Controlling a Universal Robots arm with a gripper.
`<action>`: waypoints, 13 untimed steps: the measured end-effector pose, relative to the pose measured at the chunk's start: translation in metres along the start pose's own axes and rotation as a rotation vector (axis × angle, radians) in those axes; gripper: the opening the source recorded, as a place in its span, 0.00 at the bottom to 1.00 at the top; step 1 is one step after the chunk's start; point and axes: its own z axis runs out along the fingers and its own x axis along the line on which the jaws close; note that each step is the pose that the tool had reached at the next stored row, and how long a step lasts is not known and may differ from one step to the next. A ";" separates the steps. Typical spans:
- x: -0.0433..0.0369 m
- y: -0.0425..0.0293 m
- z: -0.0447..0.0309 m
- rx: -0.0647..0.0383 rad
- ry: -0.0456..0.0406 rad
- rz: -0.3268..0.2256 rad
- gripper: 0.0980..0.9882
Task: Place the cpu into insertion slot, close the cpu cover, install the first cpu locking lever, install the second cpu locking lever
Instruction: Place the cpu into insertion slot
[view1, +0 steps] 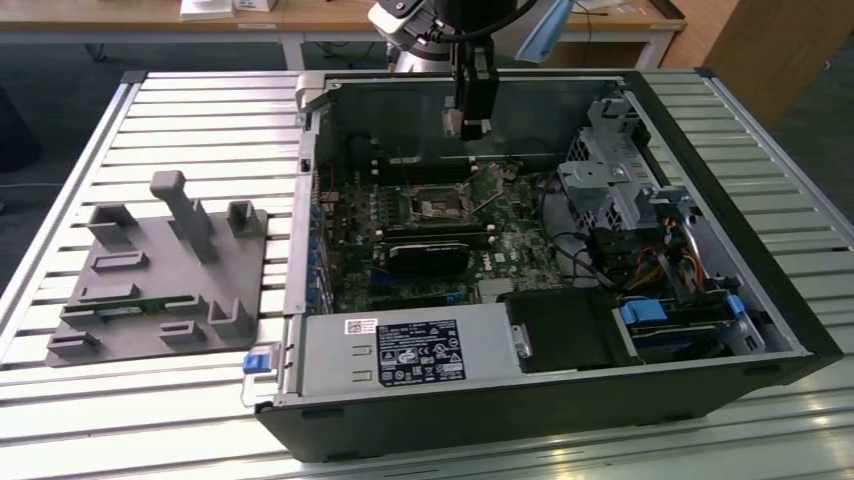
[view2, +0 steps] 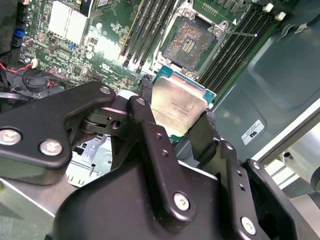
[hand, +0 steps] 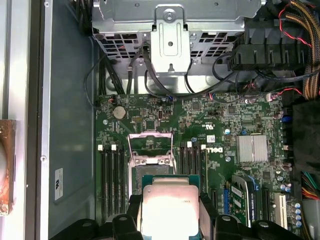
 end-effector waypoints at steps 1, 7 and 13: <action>0.0003 0.0000 0.0000 0.000 0.0000 0.000 0.49; 0.0006 0.0000 0.0000 0.000 0.0000 0.000 0.49; 0.0007 -0.0001 0.0004 0.000 0.0003 -0.002 0.49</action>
